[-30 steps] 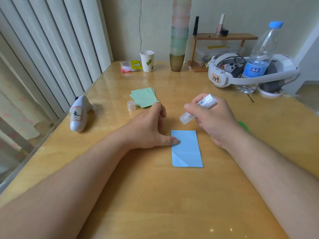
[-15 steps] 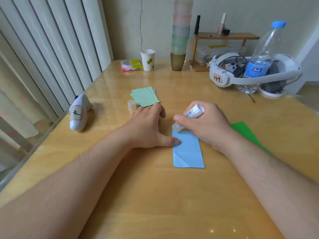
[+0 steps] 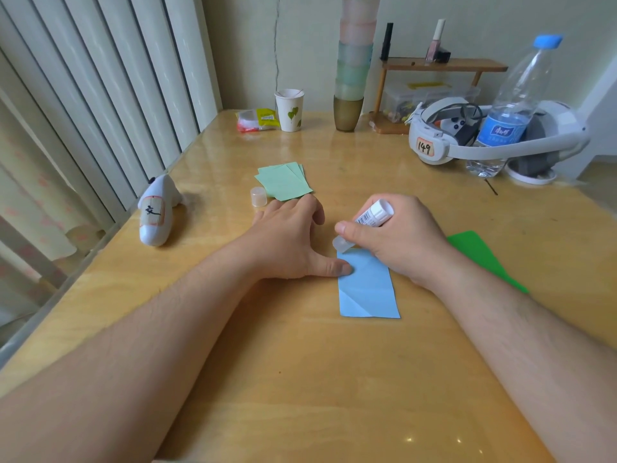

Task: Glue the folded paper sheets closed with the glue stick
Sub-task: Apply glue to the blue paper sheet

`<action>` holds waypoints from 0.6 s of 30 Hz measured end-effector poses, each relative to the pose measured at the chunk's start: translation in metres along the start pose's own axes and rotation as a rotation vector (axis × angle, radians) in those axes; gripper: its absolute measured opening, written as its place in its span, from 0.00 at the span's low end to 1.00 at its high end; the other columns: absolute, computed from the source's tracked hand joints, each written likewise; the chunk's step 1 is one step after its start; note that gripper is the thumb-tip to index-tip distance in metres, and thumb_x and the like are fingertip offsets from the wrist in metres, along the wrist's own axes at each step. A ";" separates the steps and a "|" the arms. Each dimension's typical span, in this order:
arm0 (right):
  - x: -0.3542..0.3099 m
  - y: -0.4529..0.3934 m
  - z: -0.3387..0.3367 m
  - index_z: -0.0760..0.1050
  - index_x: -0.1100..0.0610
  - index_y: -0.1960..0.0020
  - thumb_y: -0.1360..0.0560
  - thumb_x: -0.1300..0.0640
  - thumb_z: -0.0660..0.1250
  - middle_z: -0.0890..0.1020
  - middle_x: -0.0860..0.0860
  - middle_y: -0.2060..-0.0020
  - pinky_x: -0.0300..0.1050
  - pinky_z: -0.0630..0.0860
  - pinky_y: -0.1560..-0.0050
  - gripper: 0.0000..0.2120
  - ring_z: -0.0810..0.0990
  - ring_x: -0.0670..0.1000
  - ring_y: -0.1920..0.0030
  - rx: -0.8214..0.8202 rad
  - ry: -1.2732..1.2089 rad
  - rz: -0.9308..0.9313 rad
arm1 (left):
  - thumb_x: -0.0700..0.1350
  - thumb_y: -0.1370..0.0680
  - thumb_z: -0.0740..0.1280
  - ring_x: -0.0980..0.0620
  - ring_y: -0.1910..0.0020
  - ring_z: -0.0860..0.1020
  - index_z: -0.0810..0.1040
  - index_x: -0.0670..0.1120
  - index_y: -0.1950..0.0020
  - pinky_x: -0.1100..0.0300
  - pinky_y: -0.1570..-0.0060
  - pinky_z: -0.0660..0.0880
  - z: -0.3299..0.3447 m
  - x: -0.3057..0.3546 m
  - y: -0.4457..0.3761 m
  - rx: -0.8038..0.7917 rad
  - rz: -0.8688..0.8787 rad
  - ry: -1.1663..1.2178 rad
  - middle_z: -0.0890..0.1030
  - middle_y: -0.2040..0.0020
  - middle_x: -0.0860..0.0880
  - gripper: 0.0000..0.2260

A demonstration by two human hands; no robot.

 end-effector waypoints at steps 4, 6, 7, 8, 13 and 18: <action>-0.002 0.000 -0.004 0.80 0.55 0.60 0.32 0.43 0.81 0.84 0.49 0.67 0.47 0.76 0.63 0.17 0.78 0.46 0.66 -0.006 0.036 0.000 | 0.74 0.37 0.75 0.50 0.42 0.67 0.67 0.57 0.43 0.53 0.41 0.66 0.001 -0.001 0.000 0.000 0.002 -0.002 0.73 0.44 0.57 0.34; -0.001 0.001 -0.009 0.80 0.54 0.61 0.32 0.44 0.81 0.83 0.47 0.68 0.45 0.75 0.63 0.16 0.78 0.45 0.67 0.001 0.065 -0.001 | 0.74 0.37 0.75 0.49 0.42 0.67 0.67 0.57 0.43 0.52 0.41 0.66 0.001 -0.002 -0.001 0.000 0.002 0.000 0.73 0.45 0.58 0.34; 0.000 0.002 -0.012 0.80 0.53 0.62 0.32 0.44 0.81 0.83 0.46 0.68 0.43 0.74 0.64 0.15 0.78 0.44 0.67 0.003 0.077 0.000 | 0.75 0.37 0.75 0.49 0.42 0.67 0.67 0.57 0.44 0.53 0.41 0.66 0.001 -0.002 -0.001 -0.001 0.001 0.003 0.72 0.46 0.59 0.33; 0.001 0.002 -0.015 0.80 0.53 0.62 0.32 0.44 0.81 0.83 0.45 0.68 0.42 0.73 0.64 0.15 0.77 0.43 0.67 0.003 0.086 0.003 | 0.75 0.37 0.74 0.49 0.42 0.67 0.67 0.58 0.44 0.53 0.41 0.66 0.001 -0.003 -0.001 -0.003 0.001 0.004 0.71 0.47 0.60 0.33; 0.010 0.003 -0.032 0.80 0.53 0.61 0.33 0.45 0.81 0.81 0.46 0.70 0.44 0.71 0.64 0.15 0.75 0.45 0.68 0.003 0.107 0.019 | 0.76 0.37 0.73 0.49 0.41 0.68 0.67 0.58 0.45 0.51 0.39 0.68 0.001 -0.004 -0.001 -0.016 0.001 -0.001 0.70 0.48 0.61 0.33; 0.013 0.004 -0.036 0.80 0.54 0.61 0.32 0.47 0.81 0.80 0.48 0.70 0.45 0.71 0.64 0.14 0.74 0.46 0.69 -0.001 0.099 0.029 | 0.77 0.38 0.73 0.50 0.42 0.68 0.67 0.59 0.46 0.50 0.38 0.69 0.001 -0.004 -0.001 -0.018 0.011 -0.002 0.69 0.49 0.63 0.32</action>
Point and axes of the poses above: each hand's wrist, its own y-axis away from the middle knuckle, its own z-axis out of the palm, x = y × z, the point moved 2 cm from there along -y, towards the middle knuckle
